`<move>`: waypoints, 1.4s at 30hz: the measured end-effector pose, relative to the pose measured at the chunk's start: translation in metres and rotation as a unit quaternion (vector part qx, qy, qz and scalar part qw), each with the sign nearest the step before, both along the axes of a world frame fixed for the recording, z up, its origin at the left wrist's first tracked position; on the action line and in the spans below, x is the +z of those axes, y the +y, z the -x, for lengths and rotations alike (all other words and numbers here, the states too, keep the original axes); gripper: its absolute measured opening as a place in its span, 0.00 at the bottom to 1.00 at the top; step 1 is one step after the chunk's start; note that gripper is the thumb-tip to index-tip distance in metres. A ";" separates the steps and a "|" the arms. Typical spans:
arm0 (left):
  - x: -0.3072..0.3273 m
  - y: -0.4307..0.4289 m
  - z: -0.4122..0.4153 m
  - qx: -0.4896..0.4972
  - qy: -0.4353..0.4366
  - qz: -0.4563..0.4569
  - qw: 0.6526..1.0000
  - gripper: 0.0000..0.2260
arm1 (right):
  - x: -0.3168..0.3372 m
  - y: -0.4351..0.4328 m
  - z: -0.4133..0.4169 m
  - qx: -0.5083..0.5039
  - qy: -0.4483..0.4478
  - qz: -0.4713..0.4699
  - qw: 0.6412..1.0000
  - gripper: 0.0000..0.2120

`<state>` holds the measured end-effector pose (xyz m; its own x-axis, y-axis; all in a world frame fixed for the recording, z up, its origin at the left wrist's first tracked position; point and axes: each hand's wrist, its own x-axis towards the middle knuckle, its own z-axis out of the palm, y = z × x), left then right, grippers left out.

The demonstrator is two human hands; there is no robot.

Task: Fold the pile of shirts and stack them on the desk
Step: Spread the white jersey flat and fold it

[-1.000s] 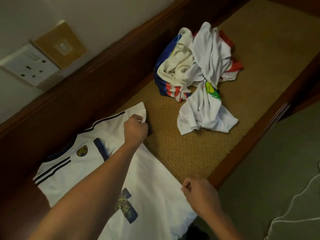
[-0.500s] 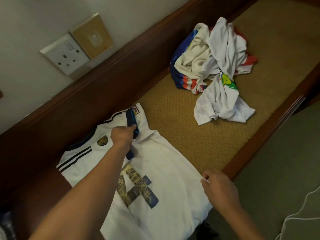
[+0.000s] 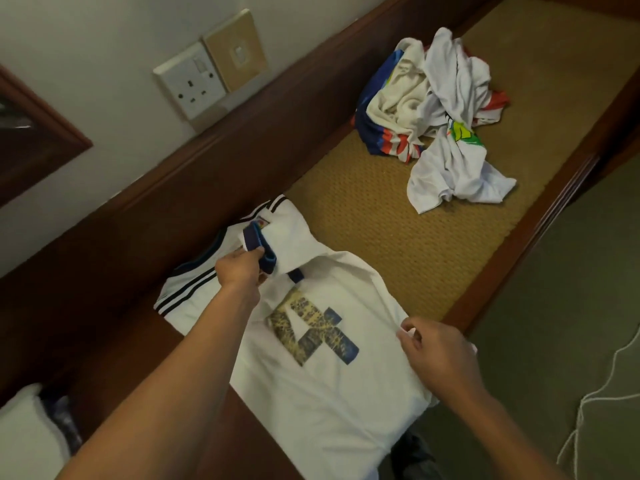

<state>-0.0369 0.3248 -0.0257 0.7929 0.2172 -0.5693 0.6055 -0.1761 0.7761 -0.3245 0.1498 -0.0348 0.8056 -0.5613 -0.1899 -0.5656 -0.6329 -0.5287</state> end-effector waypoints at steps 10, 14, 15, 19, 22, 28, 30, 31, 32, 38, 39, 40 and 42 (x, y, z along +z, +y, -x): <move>-0.026 0.012 0.012 -0.138 0.051 -0.122 0.982 0.24 | -0.025 0.027 0.018 -0.050 0.114 0.099 0.987 0.16; -0.029 0.005 0.010 -0.158 0.022 -0.209 0.965 0.20 | -0.038 0.012 0.031 -0.049 0.117 0.125 0.984 0.08; -0.028 0.005 0.010 -0.148 0.018 -0.211 0.966 0.19 | -0.039 0.009 0.032 -0.061 0.109 0.118 0.985 0.05; -0.020 0.005 0.007 -0.066 -0.012 -0.116 0.991 0.18 | -0.030 0.007 0.032 -0.103 0.062 0.107 0.987 0.04; -0.009 0.015 0.013 0.000 -0.067 -0.045 0.997 0.16 | -0.022 0.019 0.037 -0.102 -0.002 0.138 0.985 0.07; -0.025 0.050 0.041 0.067 0.041 -0.046 0.996 0.21 | -0.036 0.045 0.049 -0.011 0.111 0.153 0.982 0.08; -0.027 0.055 0.044 0.058 0.084 -0.032 0.994 0.28 | -0.040 0.048 0.047 -0.001 0.133 0.144 0.981 0.10; -0.028 0.056 0.043 0.049 0.084 -0.036 0.995 0.30 | -0.042 0.048 0.045 0.001 0.139 0.143 0.980 0.10; -0.028 0.057 0.042 0.040 0.078 -0.050 0.995 0.31 | -0.042 0.048 0.043 0.002 0.145 0.142 0.979 0.10; -0.021 0.052 0.023 0.041 0.055 -0.065 0.995 0.24 | -0.029 0.042 0.033 0.002 0.138 0.158 0.978 0.07; -0.017 0.053 0.019 0.061 0.050 -0.050 0.996 0.23 | -0.025 0.042 0.033 -0.010 0.116 0.161 0.980 0.07; -0.012 0.056 0.016 0.073 0.044 -0.038 0.996 0.23 | -0.022 0.042 0.034 -0.024 0.076 0.166 0.983 0.08; -0.004 0.065 0.014 0.076 0.031 -0.023 0.996 0.20 | -0.022 0.044 0.043 -0.054 -0.027 0.176 0.983 0.11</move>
<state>-0.0507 0.3894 -0.0299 0.7129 0.3580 -0.6030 0.6741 -0.1130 0.7300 -0.3673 0.1942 -0.0569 0.7411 -0.6675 0.0718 -0.6170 -0.7194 -0.3191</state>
